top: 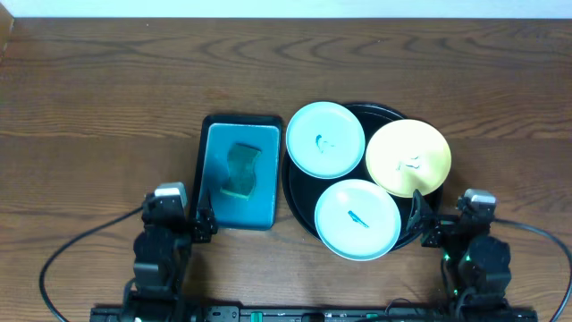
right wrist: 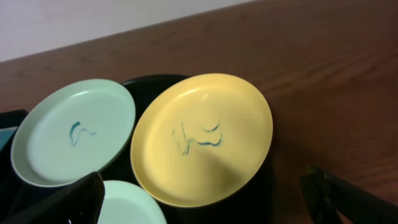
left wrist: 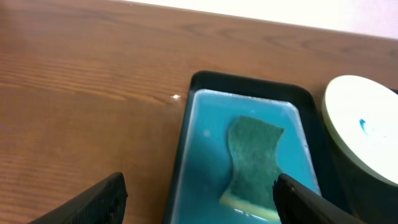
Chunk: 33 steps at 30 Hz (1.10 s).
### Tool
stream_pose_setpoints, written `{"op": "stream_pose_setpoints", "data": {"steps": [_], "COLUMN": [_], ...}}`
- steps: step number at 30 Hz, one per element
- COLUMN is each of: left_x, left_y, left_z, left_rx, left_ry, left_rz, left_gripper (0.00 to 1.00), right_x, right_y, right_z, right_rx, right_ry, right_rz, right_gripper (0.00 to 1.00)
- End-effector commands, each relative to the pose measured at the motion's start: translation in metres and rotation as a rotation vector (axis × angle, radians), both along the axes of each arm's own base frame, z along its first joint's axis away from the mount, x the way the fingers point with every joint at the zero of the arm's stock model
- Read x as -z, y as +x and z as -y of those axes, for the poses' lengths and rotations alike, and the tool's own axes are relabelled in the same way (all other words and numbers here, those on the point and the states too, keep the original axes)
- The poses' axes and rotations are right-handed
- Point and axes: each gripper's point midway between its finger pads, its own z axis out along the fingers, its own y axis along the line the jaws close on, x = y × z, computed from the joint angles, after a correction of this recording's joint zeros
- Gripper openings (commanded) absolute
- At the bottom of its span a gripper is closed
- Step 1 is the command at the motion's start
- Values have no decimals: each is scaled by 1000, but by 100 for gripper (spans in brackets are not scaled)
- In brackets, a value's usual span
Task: Clean dirty plates on tray and stack at the side
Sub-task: 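Move left gripper over the green sponge in the blue tray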
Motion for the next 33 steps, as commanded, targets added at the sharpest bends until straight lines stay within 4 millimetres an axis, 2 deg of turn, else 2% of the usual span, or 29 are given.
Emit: {"op": "stream_pose_setpoints", "data": {"steps": [1, 11, 19, 25, 33], "left_x": [-25, -47, -44, -45, -48], "left_y": [5, 13, 8, 6, 9], "left_z": [7, 25, 25, 31, 31], "left_rx": [25, 105, 101, 128, 129], "left_ry": [-35, -65, -59, -79, -80], "left_rz": [-49, -277, -461, -460, -446], "left_gripper": [77, 77, 77, 77, 77], "right_x": [-21, -13, 0, 7, 7], "right_y": [2, 2, 1, 4, 2], "right_z": [-9, -26, -26, -40, -44], "right_rx": [-27, -89, -146, -200, -215], "right_ry": [59, 100, -5, 53, 68], "right_rz": [-40, -383, -711, -774, -781], "right_gripper": [99, 99, 99, 99, 99]}}
